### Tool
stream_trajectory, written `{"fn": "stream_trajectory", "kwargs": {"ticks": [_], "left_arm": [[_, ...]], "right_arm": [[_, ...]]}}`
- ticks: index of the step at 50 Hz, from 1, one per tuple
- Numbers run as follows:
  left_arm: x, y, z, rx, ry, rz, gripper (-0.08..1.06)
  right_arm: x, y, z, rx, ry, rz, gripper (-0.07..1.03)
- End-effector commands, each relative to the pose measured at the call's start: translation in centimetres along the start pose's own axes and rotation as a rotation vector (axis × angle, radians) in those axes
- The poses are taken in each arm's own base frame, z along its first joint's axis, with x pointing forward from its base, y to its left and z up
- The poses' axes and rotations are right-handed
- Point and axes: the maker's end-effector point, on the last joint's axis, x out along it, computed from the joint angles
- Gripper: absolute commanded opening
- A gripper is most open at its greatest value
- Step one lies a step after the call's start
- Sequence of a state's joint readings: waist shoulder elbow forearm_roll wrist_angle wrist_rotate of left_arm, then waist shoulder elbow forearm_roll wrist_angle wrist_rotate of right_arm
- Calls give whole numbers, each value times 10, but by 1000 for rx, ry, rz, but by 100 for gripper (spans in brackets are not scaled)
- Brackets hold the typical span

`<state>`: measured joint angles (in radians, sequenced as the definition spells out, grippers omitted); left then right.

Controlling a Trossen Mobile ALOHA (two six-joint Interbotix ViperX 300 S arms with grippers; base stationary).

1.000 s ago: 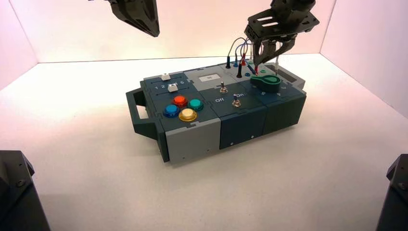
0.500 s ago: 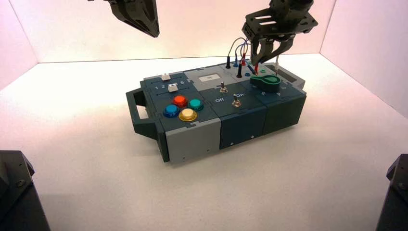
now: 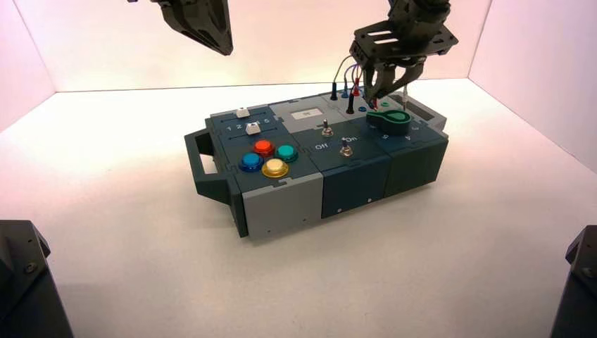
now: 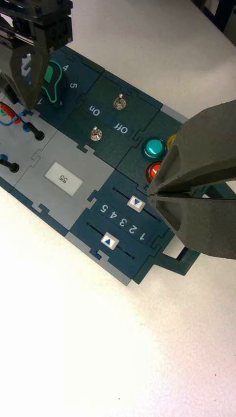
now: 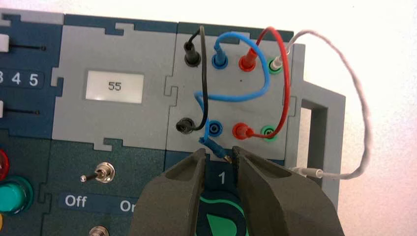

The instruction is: Insert the blue wire.

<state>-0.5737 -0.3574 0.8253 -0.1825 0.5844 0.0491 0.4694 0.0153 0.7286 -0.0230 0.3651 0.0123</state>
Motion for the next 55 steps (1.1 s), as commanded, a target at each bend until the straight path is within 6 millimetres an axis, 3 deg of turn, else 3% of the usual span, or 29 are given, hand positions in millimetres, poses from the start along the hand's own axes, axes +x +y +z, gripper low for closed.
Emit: {"fn": "stream_trajectory", "kwargs": {"ticks": [1, 55], "left_arm": [[-7, -1, 8, 2, -34, -3, -3], [-5, 0, 2, 2, -23, -1, -3]], "right_arm": [[-7, 2, 17, -4, -45, 2, 31], [1, 9, 24, -19, -34, 12, 31]]}}
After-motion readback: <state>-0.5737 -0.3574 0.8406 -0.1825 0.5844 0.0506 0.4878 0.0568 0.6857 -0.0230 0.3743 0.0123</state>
